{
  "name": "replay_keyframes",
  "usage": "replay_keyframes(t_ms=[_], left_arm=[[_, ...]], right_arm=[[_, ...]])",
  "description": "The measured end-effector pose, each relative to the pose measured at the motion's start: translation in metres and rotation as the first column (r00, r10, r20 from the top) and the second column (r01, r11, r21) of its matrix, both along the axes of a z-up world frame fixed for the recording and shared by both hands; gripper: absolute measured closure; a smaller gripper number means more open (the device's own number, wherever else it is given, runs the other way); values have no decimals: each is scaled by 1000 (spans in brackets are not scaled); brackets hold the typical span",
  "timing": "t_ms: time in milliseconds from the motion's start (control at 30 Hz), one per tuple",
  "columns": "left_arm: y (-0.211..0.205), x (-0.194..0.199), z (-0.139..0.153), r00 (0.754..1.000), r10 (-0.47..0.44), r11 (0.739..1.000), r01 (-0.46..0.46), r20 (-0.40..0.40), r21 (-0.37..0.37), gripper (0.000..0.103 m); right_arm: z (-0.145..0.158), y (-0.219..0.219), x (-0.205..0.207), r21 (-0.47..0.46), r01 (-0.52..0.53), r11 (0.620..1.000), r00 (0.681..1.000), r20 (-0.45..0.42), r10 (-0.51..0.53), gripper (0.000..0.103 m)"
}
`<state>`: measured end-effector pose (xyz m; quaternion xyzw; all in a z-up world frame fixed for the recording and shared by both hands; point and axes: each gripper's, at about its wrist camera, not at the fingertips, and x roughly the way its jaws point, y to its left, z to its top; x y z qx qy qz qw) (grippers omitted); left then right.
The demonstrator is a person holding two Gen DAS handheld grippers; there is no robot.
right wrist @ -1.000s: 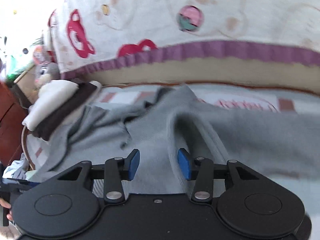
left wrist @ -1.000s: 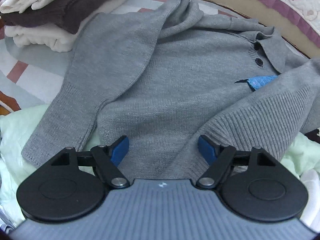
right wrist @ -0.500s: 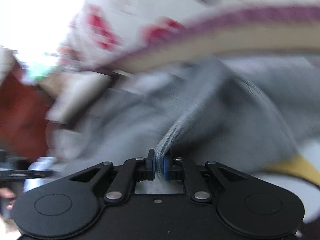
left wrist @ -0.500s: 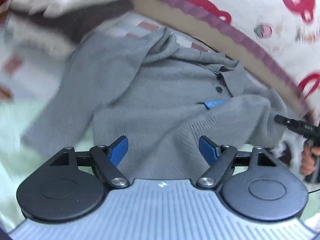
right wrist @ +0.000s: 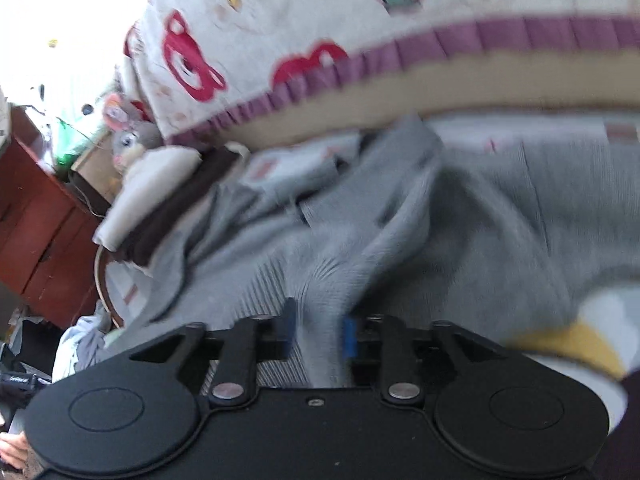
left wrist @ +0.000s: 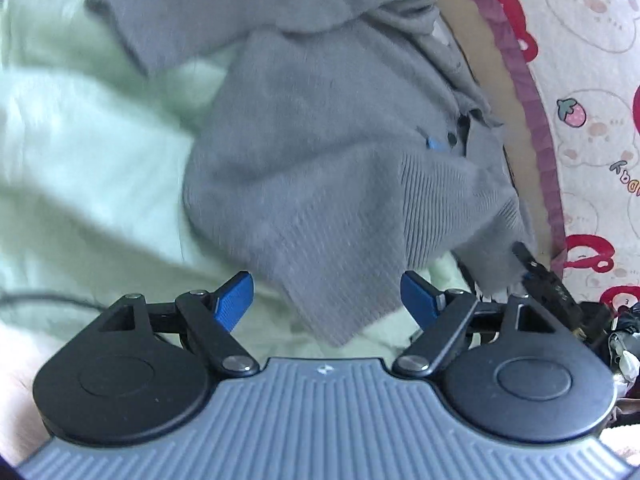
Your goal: Fold clothes
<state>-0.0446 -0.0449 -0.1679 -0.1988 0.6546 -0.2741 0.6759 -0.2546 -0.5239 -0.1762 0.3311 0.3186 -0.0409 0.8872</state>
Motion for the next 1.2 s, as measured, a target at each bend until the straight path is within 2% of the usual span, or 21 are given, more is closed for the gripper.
replay_keyframes(t_ms=[67,133,167,200,233,267,300,333,400,533,633,700,733,767,800,867,967,1000,1067,1100,1200], left_arm=[[-9,-5,-14,1000,-2,999,2,0,49,22],[-18,-7,-26,998,28,990,-35,51,139,22],[-24,-9,-27,995,9,985,-25,95,171,27],[-31,-14,-22,986,-22,981,-10,166,191,51],[-37,-20,-13,968,-57,978,5,244,209,64],[-44,-26,-4,943,-92,974,18,320,227,76],[-50,-32,5,913,-127,969,30,389,246,79],[-53,-37,12,888,-152,964,37,434,262,80],[-50,-40,21,877,-149,967,32,458,252,81],[-42,-37,28,903,-94,982,15,418,188,81],[-37,-32,27,926,-74,987,16,371,158,69],[-37,-31,29,928,-81,990,31,365,141,62],[-37,-34,31,919,-104,987,50,379,150,64],[-38,-36,32,911,-127,985,69,393,160,91],[-39,-39,35,897,-156,980,89,413,177,96],[-42,-50,50,839,-231,963,127,493,236,96],[-37,-57,67,809,-244,965,149,535,215,94],[-34,-53,67,823,-218,973,142,525,182,93],[-29,-41,58,864,-160,985,108,477,136,88],[-29,-35,52,883,-142,988,98,447,121,80],[-35,-24,34,914,-130,990,101,385,95,77]], right_arm=[[-14,2,3,35,-3,999,999,-40,5,64],[-23,4,7,58,-18,998,997,-72,22,63],[-26,6,9,51,-42,998,996,-81,46,73],[-26,10,11,38,-69,997,995,-71,71,85],[-24,15,11,19,-97,995,994,-42,98,91],[-17,16,7,12,-112,994,994,-7,112,92],[-4,14,0,17,-115,993,993,35,115,92],[9,13,-7,23,-119,993,990,77,117,93],[35,9,-21,34,-126,991,980,161,119,93],[54,12,-54,53,-158,986,980,128,150,92],[66,14,-79,69,-183,981,981,83,177,92],[64,17,-91,78,-196,977,980,42,193,92],[50,20,-92,99,-211,972,977,10,211,92],[35,24,-91,138,-235,962,971,-16,240,92],[25,25,-89,164,-238,957,969,-30,246,92],[16,22,-85,190,-204,960,976,-41,215,88],[2,18,-79,228,-152,962,984,-60,170,85],[-2,16,-77,240,-135,961,986,-66,155,83],[-11,14,-72,264,-100,959,989,-80,125,62],[-16,12,-70,276,-82,958,990,-87,110,58],[-29,8,-64,310,-28,950,992,-109,65,54]])
